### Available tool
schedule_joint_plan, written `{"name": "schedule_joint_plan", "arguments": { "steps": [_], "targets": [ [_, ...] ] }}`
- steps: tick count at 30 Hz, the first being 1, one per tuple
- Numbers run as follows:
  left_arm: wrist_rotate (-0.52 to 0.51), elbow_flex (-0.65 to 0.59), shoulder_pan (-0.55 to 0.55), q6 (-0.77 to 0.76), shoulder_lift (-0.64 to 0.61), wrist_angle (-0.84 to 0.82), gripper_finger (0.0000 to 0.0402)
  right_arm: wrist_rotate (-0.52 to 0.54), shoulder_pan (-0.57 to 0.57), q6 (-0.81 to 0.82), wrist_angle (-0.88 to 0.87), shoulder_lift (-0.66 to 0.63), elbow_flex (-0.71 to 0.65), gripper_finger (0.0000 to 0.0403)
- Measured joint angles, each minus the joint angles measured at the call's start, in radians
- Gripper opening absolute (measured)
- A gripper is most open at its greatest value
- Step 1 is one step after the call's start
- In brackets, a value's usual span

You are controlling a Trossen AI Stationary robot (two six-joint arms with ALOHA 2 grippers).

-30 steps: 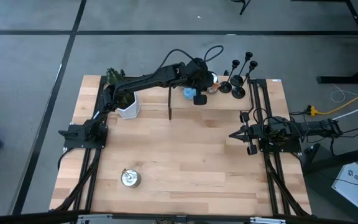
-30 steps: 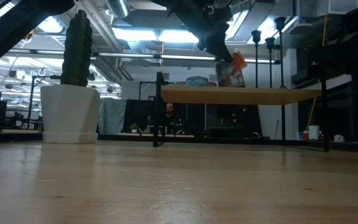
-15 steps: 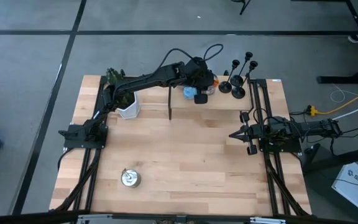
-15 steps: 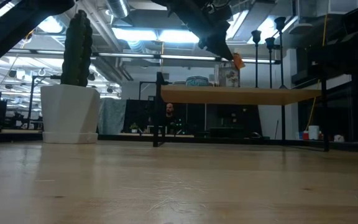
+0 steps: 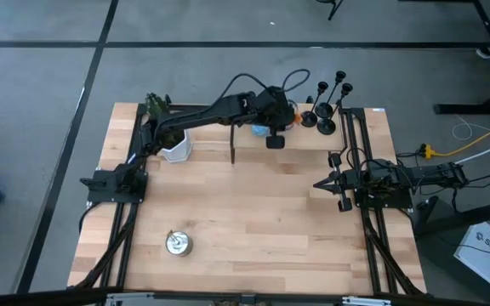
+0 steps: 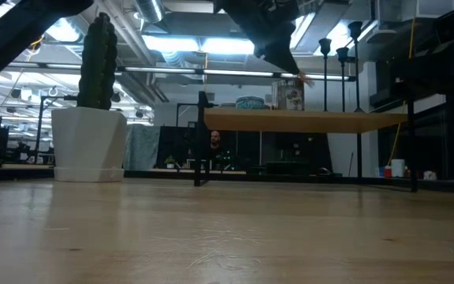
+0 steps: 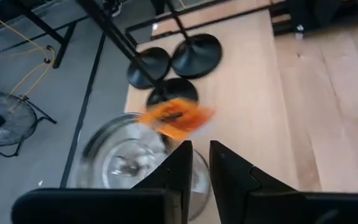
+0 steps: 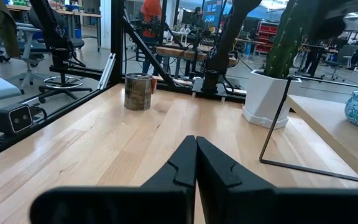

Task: Pick & Place candle stick holders
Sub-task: Put the right orange scented candle on the shelf

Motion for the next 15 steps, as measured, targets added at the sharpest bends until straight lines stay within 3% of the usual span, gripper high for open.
{"name": "schedule_joint_plan", "arguments": {
  "steps": [10,15],
  "targets": [
    [-0.155,0.000,-0.064,0.054,0.000,-0.045,0.0047,0.000,0.000,0.000,0.000,0.000,0.000,0.0011],
    [-0.176,0.000,-0.064,0.052,0.000,-0.132,0.0031,0.000,0.000,0.000,0.000,0.000,0.000,0.0011]
  ]
}}
